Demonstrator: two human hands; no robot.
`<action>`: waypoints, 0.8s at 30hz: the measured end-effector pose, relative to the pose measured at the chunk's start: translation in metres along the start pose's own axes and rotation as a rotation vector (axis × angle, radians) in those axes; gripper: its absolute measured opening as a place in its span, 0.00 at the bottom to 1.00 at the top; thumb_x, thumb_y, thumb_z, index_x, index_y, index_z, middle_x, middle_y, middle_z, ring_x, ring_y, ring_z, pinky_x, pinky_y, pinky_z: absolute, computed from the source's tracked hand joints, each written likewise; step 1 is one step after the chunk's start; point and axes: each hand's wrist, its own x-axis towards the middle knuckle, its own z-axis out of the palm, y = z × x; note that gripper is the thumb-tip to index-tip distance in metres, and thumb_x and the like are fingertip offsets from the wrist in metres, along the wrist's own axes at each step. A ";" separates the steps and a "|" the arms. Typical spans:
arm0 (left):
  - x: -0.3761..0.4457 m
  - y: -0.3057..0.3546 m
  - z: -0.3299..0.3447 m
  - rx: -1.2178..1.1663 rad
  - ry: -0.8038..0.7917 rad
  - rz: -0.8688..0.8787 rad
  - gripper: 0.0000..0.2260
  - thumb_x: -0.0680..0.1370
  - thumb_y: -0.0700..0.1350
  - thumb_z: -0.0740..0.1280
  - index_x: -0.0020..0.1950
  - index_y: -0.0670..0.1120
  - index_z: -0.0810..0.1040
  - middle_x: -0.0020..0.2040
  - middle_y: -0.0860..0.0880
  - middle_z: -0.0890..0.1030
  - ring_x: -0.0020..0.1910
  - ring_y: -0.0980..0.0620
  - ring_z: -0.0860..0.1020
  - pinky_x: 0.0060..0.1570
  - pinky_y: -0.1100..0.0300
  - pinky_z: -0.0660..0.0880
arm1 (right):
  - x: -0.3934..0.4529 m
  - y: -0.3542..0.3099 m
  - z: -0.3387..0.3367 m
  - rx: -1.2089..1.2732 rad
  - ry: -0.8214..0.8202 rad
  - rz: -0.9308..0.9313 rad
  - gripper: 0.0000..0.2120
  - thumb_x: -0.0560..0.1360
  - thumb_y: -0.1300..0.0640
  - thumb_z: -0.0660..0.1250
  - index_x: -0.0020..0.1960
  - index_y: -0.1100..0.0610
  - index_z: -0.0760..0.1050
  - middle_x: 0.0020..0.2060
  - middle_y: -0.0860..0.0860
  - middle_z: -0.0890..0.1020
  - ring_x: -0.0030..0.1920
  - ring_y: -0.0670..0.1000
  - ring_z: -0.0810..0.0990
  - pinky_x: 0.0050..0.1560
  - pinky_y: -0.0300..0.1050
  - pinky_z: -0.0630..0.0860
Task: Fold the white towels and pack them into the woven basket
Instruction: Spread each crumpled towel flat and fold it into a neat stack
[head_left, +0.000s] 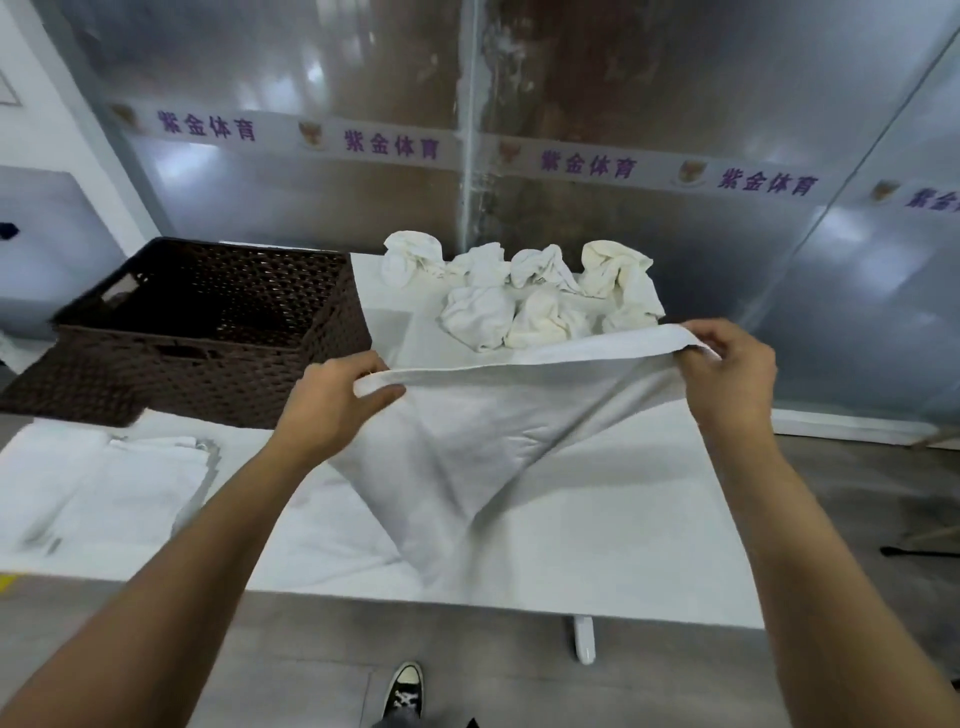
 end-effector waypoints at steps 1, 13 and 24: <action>-0.009 0.008 0.000 0.007 0.045 -0.014 0.09 0.76 0.53 0.73 0.39 0.55 0.76 0.35 0.54 0.80 0.37 0.54 0.77 0.38 0.53 0.72 | -0.004 0.001 -0.010 0.069 0.023 0.045 0.06 0.75 0.60 0.73 0.50 0.52 0.84 0.43 0.44 0.85 0.40 0.39 0.81 0.49 0.48 0.83; -0.113 0.198 0.027 -0.313 -0.068 0.360 0.33 0.73 0.50 0.74 0.75 0.58 0.66 0.72 0.57 0.72 0.68 0.56 0.72 0.67 0.61 0.69 | -0.088 -0.070 -0.072 0.412 -0.267 -0.254 0.07 0.70 0.68 0.75 0.46 0.60 0.85 0.37 0.40 0.84 0.41 0.39 0.82 0.44 0.34 0.77; -0.133 0.270 0.019 -0.271 0.180 0.320 0.07 0.80 0.37 0.58 0.46 0.44 0.73 0.38 0.57 0.74 0.39 0.60 0.72 0.39 0.60 0.65 | -0.127 -0.044 -0.115 0.204 -0.329 -0.415 0.09 0.72 0.65 0.76 0.45 0.53 0.80 0.37 0.44 0.81 0.34 0.42 0.75 0.40 0.35 0.72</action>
